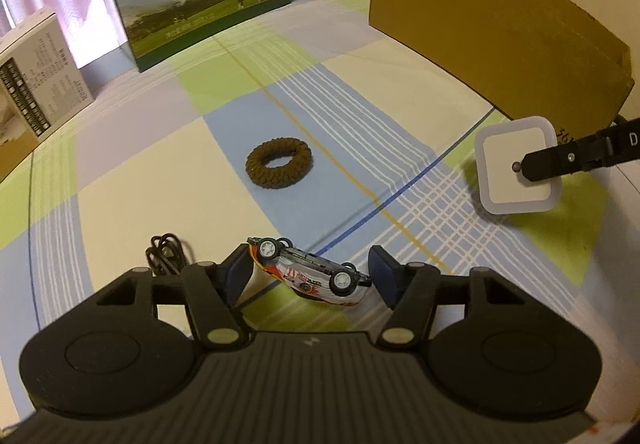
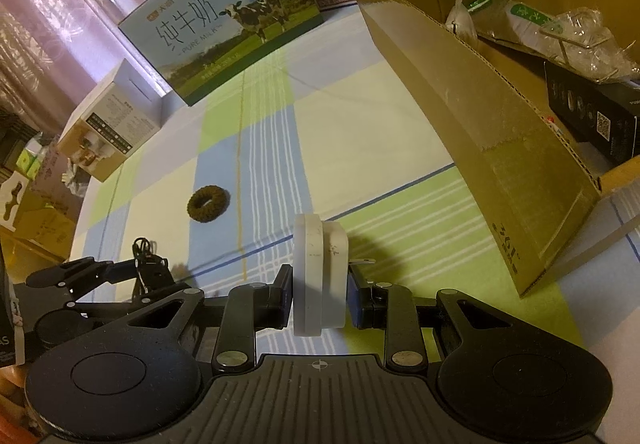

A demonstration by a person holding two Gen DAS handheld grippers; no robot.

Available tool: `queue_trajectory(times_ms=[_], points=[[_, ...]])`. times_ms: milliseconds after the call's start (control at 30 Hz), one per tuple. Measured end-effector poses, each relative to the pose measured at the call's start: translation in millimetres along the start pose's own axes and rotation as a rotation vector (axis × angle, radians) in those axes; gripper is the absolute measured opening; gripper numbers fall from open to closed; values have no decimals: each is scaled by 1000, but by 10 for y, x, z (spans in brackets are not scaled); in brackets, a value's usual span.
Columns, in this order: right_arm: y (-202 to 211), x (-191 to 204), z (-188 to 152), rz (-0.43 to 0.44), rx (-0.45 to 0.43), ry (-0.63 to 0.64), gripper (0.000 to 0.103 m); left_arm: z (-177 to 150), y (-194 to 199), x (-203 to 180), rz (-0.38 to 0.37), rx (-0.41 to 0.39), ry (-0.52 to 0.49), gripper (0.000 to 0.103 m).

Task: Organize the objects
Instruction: 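Close the left gripper on the upside-down toy car while the right gripper holds the plug, then carry the toy car and white plug over the cardboard box with both grippers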

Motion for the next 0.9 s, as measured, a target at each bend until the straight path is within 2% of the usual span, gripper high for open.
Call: queue_trajectory(times_ms=[367, 900], points=[[232, 100, -8, 26, -41, 7, 24, 33, 408, -89, -11, -53, 58, 60], [773, 216, 44, 86, -117, 27, 24, 128, 936, -343, -28, -141, 106, 60]])
Point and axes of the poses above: each gripper's, at about its wrist camera, not at the fingertips, and y roughly against the way its jaws point, x to its left, z to its top, the point moved 8 cm from there along -y, roughly the way its jaws point, and after that the axes turned 12 degrees about y, right-handed, at the moved point
